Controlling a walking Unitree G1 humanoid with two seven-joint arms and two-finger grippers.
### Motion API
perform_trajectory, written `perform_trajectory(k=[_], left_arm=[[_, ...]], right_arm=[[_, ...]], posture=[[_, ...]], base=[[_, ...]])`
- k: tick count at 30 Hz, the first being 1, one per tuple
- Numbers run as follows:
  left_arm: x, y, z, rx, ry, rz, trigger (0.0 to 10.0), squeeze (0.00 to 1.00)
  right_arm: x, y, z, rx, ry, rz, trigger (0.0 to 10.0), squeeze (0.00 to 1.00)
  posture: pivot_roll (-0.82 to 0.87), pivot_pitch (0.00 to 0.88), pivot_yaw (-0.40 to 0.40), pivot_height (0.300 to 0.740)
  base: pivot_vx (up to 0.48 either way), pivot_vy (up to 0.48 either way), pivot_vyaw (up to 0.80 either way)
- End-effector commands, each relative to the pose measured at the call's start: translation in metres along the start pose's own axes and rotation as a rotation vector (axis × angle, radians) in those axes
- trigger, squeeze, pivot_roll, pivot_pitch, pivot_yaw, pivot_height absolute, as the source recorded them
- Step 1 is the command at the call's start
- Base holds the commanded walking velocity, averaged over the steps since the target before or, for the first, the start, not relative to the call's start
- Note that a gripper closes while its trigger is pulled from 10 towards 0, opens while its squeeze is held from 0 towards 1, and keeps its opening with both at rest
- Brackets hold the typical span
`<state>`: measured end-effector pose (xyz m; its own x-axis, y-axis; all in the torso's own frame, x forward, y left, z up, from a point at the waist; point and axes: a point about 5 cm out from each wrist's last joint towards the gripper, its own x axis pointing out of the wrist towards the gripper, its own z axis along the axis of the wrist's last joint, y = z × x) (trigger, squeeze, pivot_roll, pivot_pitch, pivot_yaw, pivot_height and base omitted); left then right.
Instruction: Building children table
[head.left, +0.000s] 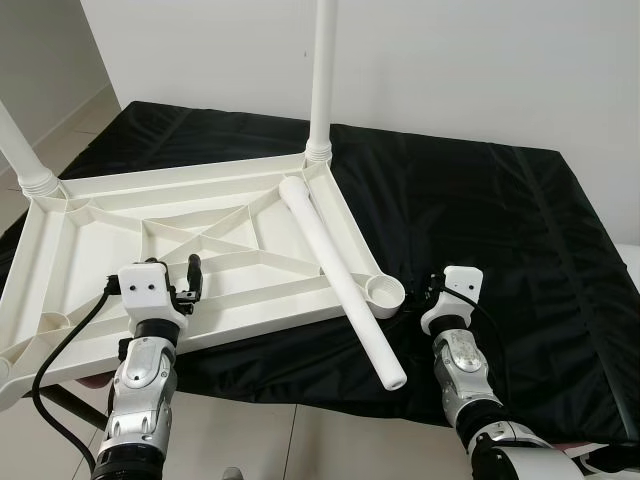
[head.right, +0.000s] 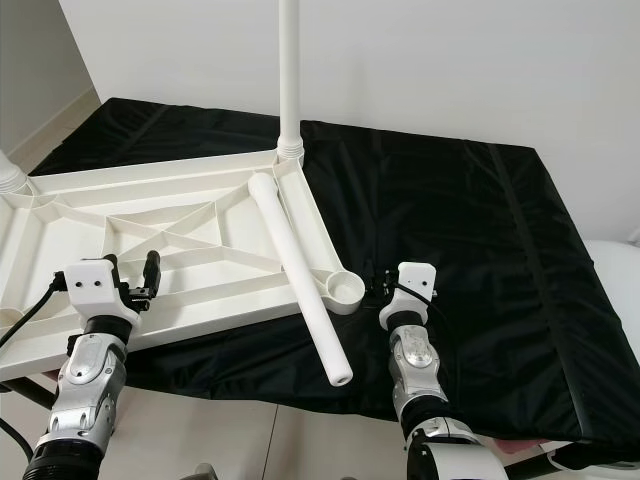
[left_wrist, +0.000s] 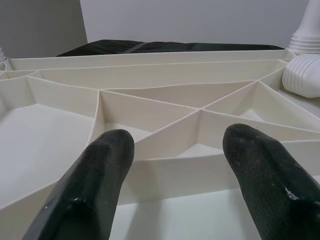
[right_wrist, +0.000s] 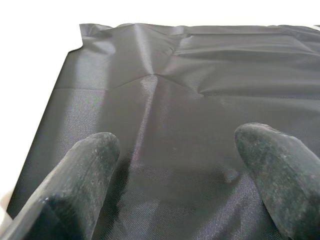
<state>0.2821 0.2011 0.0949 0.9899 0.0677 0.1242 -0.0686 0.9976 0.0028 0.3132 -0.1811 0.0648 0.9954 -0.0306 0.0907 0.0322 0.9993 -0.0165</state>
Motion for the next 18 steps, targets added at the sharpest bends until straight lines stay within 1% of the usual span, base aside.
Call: perform_trajectory(k=[1, 3, 4, 6, 7, 12, 13, 18], left_arm=[[-0.0039, -0.0031, -0.0119, -0.016, 0.058, -0.023, 10.0, 0.0], [-0.004, -0.0032, -0.0119, -0.017, 0.058, -0.023, 10.0, 0.0], [-0.0043, -0.0035, -0.0114, -0.022, 0.053, -0.028, 10.0, 0.6], [-0.0045, -0.0037, -0.011, -0.027, 0.048, -0.032, 10.0, 0.6], [-0.0051, -0.004, -0.0103, -0.037, 0.042, -0.04, 10.0, 1.0], [-0.0056, -0.0037, -0.0106, -0.029, 0.049, -0.037, 10.0, 1.0], [-0.0053, -0.0035, -0.0107, -0.024, 0.051, -0.034, 10.0, 0.0], [-0.0043, -0.0037, -0.011, -0.02, 0.054, -0.034, 10.0, 0.0]], right_arm=[[-0.0022, -0.0003, -0.0057, 0.015, 0.035, -0.003, 10.0, 0.0], [-0.0022, -0.0003, -0.0058, 0.016, 0.035, -0.004, 10.0, 0.0], [-0.0022, -0.0003, -0.0058, 0.017, 0.035, -0.004, 10.0, 0.0], [-0.0022, -0.0003, -0.0058, 0.017, 0.035, -0.005, 10.0, 0.0], [-0.0022, -0.0002, -0.0058, 0.016, 0.035, -0.005, 10.0, 0.0], [-0.0022, -0.0004, -0.0058, 0.017, 0.034, -0.008, 10.0, 0.0], [-0.0022, -0.0004, -0.0057, 0.016, 0.034, -0.009, 10.0, 0.0], [-0.0019, -0.0005, -0.0056, 0.011, 0.034, -0.009, 10.0, 0.0]], posture=[[0.04, 0.0, -0.048, 0.74], [0.04, 0.0, -0.048, 0.74], [0.04, 0.0, -0.048, 0.74], [0.04, 0.0, -0.048, 0.74], [0.04, 0.0, -0.047, 0.74], [0.04, 0.0, -0.047, 0.74], [0.04, 0.0, -0.047, 0.74], [0.04, 0.0, -0.047, 0.74]], base=[[0.0, 0.0, 0.0], [0.0, 0.0, 0.0], [0.0, 0.0, 0.0], [0.0, 0.0, 0.0], [0.0, 0.0, 0.0], [0.0, 0.0, 0.0], [0.0, 0.0, 0.0], [0.0, 0.0, 0.0]])
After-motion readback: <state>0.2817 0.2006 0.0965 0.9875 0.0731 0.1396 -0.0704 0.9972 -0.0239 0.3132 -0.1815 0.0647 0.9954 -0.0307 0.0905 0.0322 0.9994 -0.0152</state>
